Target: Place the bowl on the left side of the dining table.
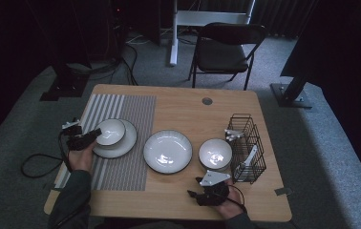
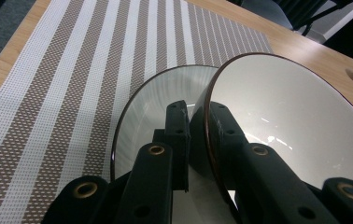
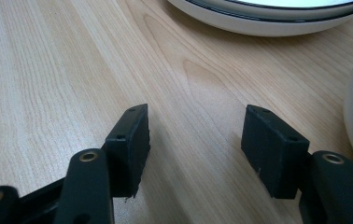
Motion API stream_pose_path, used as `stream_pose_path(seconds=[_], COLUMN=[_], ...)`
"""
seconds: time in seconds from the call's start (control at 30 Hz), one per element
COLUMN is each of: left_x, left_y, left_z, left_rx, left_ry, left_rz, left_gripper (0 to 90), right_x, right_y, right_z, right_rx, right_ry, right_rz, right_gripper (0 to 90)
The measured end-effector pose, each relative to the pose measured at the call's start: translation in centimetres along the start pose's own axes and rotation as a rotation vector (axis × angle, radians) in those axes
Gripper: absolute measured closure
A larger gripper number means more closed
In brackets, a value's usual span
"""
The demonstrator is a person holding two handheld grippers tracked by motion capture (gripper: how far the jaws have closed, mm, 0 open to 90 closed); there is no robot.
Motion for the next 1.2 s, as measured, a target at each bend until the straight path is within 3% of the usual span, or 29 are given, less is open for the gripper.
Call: stream_pose_path(seconds=[0.4, 1.2], left_x=[0.6, 0.03], left_y=[-0.15, -0.2], left_z=[0.26, 0.59], left_rx=[0.007, 0.006], left_ry=[0.025, 0.001], left_rz=[0.001, -0.011], left_gripper=[80.7, 79.0], right_x=[0.0, 0.0], right_y=[0.0, 0.01], right_z=[0.0, 0.02], right_rx=[-0.001, -0.001], right_ry=[0.0, -0.001], right_rz=[0.0, 0.001], right_gripper=[41.1, 41.1])
Point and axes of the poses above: each handheld gripper's, and its own axes: z roughly forward along the jaws, y roughly out of its top, x roughly to its left, the point moved 10 cm from there along z, roughly forward along the jaws, and after that the axes turned 7 degrees about -x, right-handed, at the moved point
